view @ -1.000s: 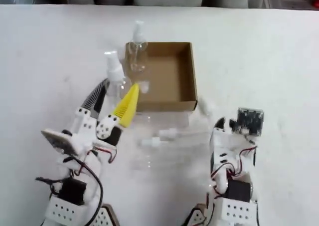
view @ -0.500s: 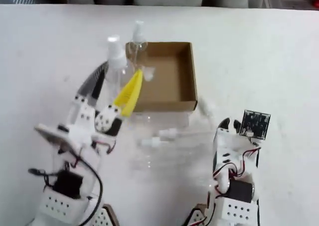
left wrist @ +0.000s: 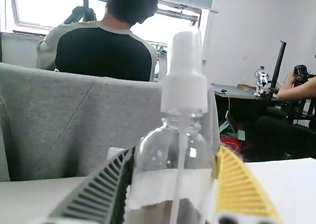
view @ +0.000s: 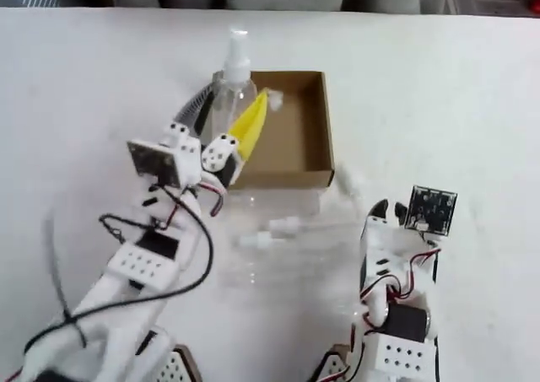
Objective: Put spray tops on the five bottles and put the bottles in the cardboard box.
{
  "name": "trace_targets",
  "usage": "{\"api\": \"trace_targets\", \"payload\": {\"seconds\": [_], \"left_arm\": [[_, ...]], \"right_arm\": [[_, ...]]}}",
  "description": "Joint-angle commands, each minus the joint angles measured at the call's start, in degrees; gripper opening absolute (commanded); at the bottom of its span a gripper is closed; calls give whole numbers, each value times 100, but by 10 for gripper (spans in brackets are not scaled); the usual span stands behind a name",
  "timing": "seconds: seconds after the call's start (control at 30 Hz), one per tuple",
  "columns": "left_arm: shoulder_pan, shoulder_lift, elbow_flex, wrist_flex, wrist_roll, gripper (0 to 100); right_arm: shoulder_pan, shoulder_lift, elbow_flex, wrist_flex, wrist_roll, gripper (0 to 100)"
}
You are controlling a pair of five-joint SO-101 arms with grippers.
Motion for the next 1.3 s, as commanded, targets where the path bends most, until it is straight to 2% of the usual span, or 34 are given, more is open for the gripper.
{"api": "trace_targets", "payload": {"seconds": [0.0,0.23,0.57,1.27], "left_arm": [[-198,1288,-440,-1433,-62,76],[-224,3345,-747,-3367,-62,76],[-286,5754,-1916,-4774,-105,76],[-382,6343,-2040,-4404,-105,80]], "right_arm": [[-66,-13,44,40,44,53],[-119,-13,44,40,44,54],[-119,-13,44,48,53,54],[-101,-13,44,163,53,55]]}}
